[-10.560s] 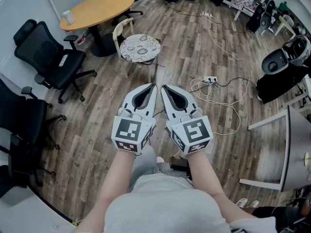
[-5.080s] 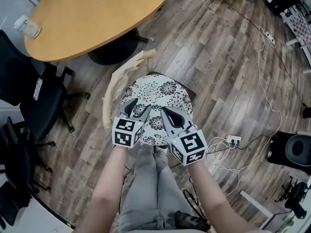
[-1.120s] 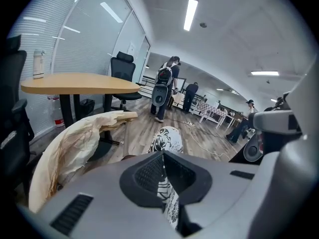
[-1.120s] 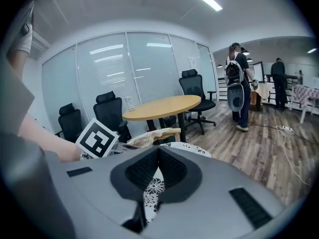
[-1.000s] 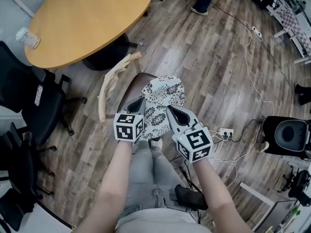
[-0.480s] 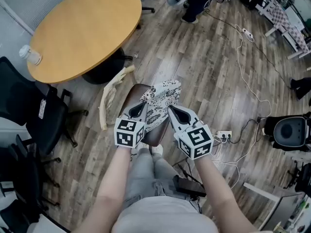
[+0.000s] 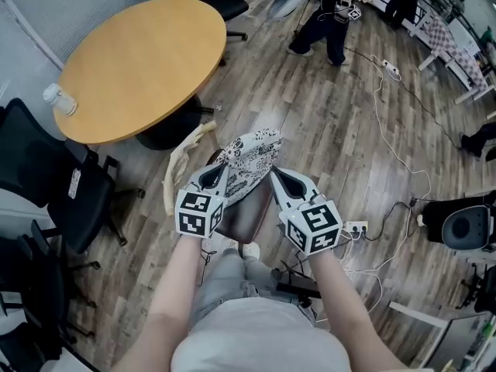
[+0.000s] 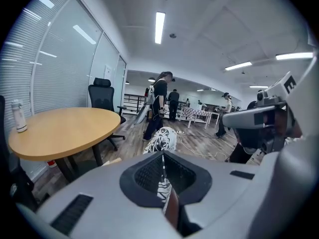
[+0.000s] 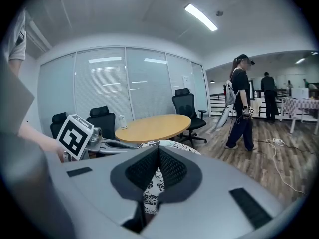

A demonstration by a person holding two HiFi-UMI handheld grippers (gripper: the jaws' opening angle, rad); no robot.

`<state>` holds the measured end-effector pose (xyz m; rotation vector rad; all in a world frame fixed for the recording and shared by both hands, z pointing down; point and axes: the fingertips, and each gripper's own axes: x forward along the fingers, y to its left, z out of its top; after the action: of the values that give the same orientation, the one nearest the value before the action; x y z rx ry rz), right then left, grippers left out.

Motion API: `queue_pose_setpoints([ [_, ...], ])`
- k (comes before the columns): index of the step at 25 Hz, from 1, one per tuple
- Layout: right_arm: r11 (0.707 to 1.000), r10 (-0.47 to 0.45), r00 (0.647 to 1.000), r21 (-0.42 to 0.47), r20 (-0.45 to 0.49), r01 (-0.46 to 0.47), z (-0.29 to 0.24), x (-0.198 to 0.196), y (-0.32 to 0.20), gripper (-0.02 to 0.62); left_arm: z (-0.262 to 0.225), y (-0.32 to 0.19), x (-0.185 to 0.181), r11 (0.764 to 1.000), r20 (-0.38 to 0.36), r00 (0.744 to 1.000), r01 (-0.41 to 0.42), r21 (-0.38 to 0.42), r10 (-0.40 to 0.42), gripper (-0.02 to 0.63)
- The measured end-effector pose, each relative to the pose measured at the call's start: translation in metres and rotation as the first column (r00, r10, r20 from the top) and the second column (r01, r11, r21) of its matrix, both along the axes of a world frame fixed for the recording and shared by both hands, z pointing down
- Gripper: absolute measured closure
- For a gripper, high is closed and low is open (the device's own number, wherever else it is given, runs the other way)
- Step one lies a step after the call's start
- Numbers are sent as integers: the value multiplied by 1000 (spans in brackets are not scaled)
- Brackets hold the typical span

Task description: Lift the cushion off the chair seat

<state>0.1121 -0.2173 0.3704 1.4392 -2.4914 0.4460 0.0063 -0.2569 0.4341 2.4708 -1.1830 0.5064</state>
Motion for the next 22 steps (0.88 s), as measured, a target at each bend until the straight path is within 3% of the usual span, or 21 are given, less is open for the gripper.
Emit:
queue_pose_setpoints([
  [14, 994, 53, 997, 95, 62, -58, -55, 0, 3, 570, -100, -4, -3, 984, -14, 1000, 9, 179, -7, 595],
  [22, 980, 53, 996, 189, 76, -67, -84, -11, 4, 571, -140, -2, -8, 967, -63, 997, 53, 248, -39, 595],
])
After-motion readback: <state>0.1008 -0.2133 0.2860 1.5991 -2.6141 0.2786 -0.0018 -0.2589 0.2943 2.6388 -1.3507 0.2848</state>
